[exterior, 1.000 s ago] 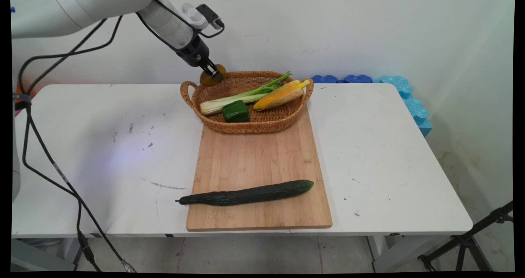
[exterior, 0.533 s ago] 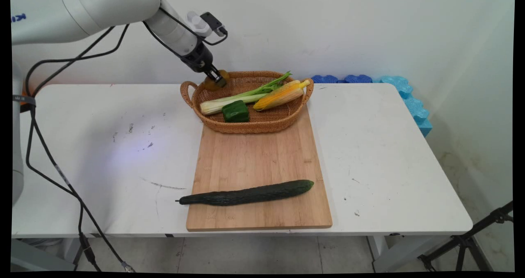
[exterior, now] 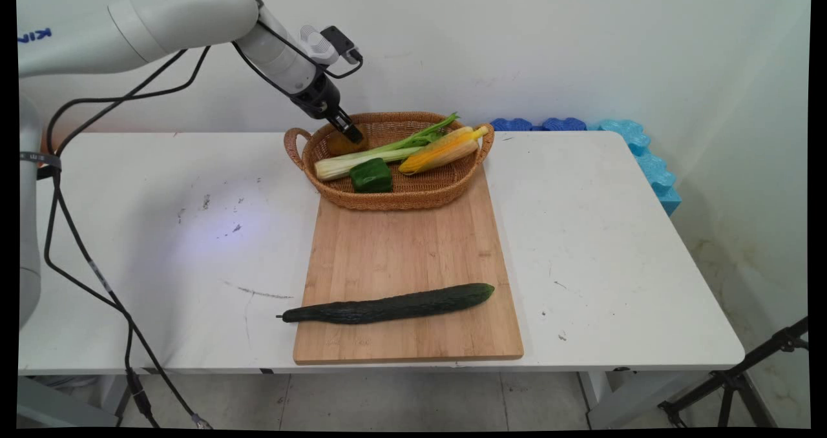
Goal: Place the picked object in the vegetable basket
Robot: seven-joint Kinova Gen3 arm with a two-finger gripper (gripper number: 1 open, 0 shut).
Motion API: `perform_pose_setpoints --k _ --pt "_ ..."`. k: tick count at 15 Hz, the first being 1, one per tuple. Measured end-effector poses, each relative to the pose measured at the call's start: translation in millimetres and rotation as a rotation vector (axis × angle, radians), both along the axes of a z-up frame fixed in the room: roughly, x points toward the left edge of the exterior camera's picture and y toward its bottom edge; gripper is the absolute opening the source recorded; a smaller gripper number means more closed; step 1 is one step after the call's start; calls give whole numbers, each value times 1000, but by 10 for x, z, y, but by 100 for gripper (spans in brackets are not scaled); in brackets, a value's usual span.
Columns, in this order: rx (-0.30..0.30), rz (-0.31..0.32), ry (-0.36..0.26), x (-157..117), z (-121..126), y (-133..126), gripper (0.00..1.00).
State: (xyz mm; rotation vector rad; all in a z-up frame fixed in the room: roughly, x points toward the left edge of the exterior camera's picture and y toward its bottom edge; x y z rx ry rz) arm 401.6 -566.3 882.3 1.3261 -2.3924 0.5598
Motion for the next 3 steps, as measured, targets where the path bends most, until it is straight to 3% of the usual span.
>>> perform_pose_setpoints --k 3 --pt "-8 -8 5 -23 3 -5 100"
